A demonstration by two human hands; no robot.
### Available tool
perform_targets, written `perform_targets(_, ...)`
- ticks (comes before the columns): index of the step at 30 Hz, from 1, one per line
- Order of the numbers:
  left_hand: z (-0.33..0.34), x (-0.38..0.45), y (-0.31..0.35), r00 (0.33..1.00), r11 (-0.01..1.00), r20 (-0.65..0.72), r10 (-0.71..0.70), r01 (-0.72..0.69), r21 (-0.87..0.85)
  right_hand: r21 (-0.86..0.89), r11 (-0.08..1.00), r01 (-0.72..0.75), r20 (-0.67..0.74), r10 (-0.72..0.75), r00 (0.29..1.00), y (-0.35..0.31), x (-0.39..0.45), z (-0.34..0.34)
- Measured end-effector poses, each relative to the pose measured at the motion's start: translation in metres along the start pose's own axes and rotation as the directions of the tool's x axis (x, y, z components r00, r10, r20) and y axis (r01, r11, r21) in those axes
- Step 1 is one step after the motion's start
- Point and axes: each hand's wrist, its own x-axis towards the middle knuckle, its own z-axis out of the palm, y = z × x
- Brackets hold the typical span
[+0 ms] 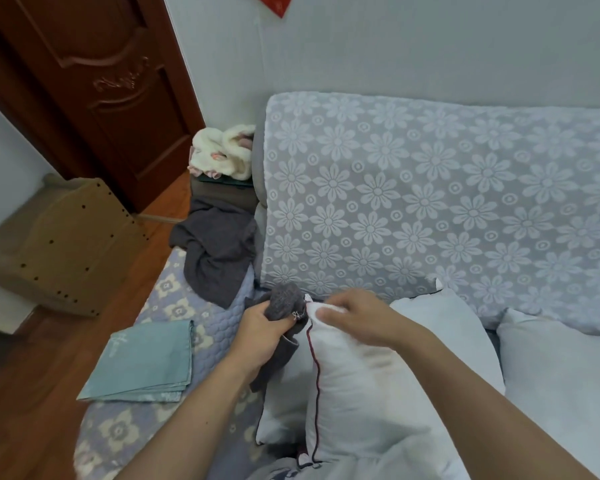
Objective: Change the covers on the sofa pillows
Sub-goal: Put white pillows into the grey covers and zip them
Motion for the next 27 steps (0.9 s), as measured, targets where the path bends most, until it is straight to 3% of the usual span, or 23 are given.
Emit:
perform_targets(6, -0.004, -0.009, -0.002, 1.0, 0.998, 0.001, 0.013, -0.013, 0.067, 0.007, 0.998, -0.067, -0.124, 0.067, 0.99, 0.0, -0.002, 0.024)
perform_targets(13, -0.006, -0.027, -0.007, 0.998, 0.973, 0.05, 0.026, -0.037, 0.227, 0.109, 0.991, -0.074, -0.074, 0.082, 0.994, -0.004, -0.007, 0.03)
perform_targets(19, -0.005, -0.032, -0.008, 1.0, 0.989, -0.012, 0.024, -0.022, 0.146, 0.144, 0.983, -0.115, -0.03, 0.121, 0.992, -0.007, -0.012, 0.034)
perform_targets(24, -0.011, -0.037, -0.013, 0.986, 0.992, 0.165, -0.025, 0.005, 0.124, 0.093, 0.988, -0.126, -0.133, 0.138, 0.982, -0.003, -0.008, 0.042)
perform_targets(27, -0.016, -0.039, -0.018, 0.96, 0.992, 0.274, -0.052, 0.081, -0.095, 0.097, 0.984, -0.15, -0.152, 0.163, 0.975, 0.0, -0.009, 0.046)
